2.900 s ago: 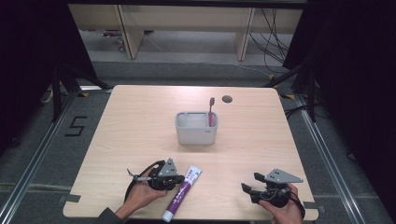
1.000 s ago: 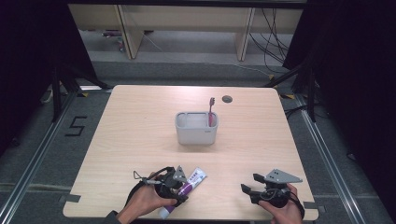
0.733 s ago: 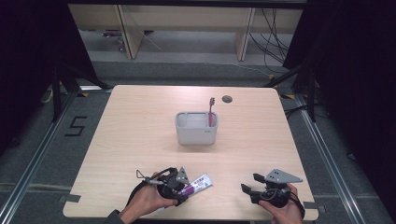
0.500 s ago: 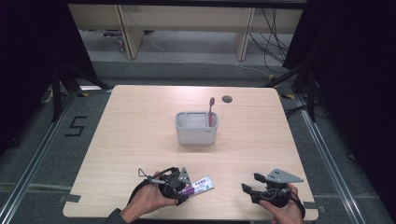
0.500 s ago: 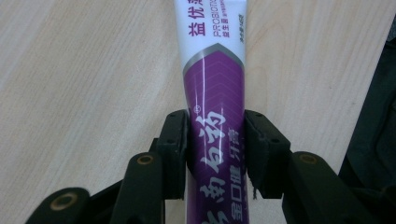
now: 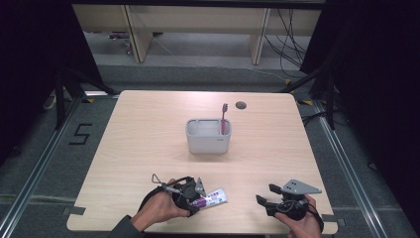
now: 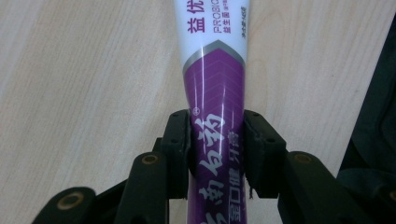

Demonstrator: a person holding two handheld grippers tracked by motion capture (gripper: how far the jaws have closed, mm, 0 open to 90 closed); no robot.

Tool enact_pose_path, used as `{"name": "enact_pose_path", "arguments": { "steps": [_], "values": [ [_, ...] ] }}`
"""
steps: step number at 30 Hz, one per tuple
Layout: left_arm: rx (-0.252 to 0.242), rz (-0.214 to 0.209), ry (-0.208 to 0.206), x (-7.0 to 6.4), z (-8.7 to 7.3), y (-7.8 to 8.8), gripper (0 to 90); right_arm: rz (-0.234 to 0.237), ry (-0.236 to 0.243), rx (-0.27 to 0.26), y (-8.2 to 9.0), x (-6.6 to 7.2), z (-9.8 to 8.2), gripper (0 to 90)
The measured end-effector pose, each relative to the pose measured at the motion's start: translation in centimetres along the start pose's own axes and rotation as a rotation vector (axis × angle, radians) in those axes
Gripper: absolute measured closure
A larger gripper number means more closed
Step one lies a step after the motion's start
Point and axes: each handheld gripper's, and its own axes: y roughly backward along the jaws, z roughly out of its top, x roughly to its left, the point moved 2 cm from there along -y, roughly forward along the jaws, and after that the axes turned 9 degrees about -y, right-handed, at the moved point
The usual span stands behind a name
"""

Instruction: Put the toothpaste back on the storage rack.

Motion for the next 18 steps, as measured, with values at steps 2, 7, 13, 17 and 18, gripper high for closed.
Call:
{"name": "enact_pose_path", "arguments": {
  "steps": [2, 7, 13, 17, 18],
  "values": [
    [0.014, 0.0, -0.015, -0.02, 0.13, 0.04, 65.3, 0.001, 0.003, 0.0, 0.01, -0.03, 0.0, 33.8],
    [0.042, -0.001, -0.061, -0.12, 0.5, 0.11, 67.5, 0.006, -0.009, 0.007, 0.0, -0.02, -0.02, 33.8],
    [0.064, 0.004, -0.105, -0.14, 0.8, 0.22, 69.3, 0.005, -0.008, 0.006, 0.02, -0.03, -0.01, 33.8],
    [0.055, 0.015, -0.125, -0.19, 0.72, 0.32, 70.1, 0.008, -0.026, 0.018, 0.06, 0.04, -0.05, 33.8],
    [0.037, 0.022, -0.124, -0.07, 0.72, 0.39, 70.1, 0.006, -0.019, 0.012, 0.04, -0.02, -0.03, 33.8]
  ]
}}
